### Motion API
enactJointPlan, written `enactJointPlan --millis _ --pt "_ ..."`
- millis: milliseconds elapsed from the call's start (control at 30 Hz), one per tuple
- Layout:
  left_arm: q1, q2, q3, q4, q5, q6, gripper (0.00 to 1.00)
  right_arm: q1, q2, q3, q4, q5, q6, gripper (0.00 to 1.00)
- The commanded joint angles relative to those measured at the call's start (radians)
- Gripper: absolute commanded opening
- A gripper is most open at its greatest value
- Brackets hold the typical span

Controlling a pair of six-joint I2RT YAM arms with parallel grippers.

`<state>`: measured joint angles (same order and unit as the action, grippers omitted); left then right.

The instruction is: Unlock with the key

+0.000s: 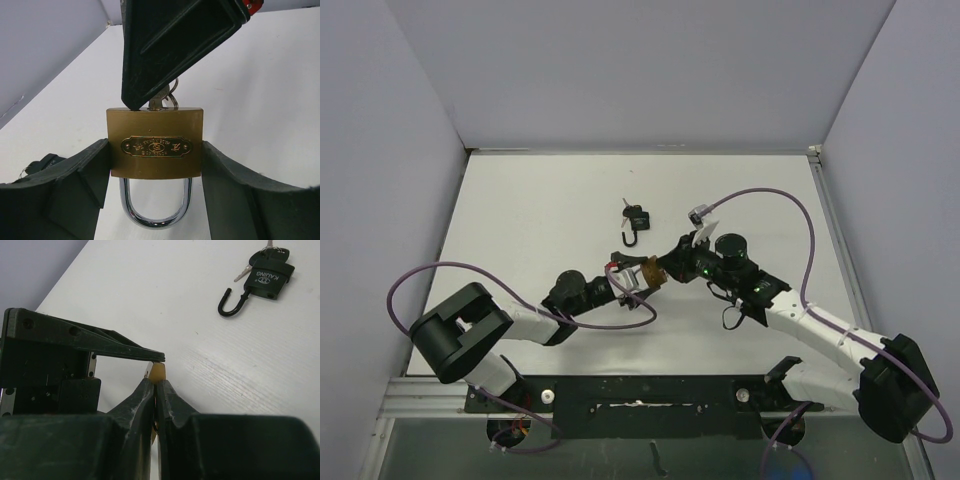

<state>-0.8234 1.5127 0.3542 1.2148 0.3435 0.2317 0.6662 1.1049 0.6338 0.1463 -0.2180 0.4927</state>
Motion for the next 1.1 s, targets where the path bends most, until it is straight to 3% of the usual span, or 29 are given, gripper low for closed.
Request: enactJointPlan --millis 0,1067 --pt "-0.02 -0.075 0.105 0.259 -0.026 -0.05 0.0 0.0 0.043 -0.022 0.092 0.006 0.025 0.0" --pt "-0.019 -0.055 0.152 0.254 -0.289 -0.168 0.0 0.001 0.106 -0.09 0.226 0.015 0.103 0.0"
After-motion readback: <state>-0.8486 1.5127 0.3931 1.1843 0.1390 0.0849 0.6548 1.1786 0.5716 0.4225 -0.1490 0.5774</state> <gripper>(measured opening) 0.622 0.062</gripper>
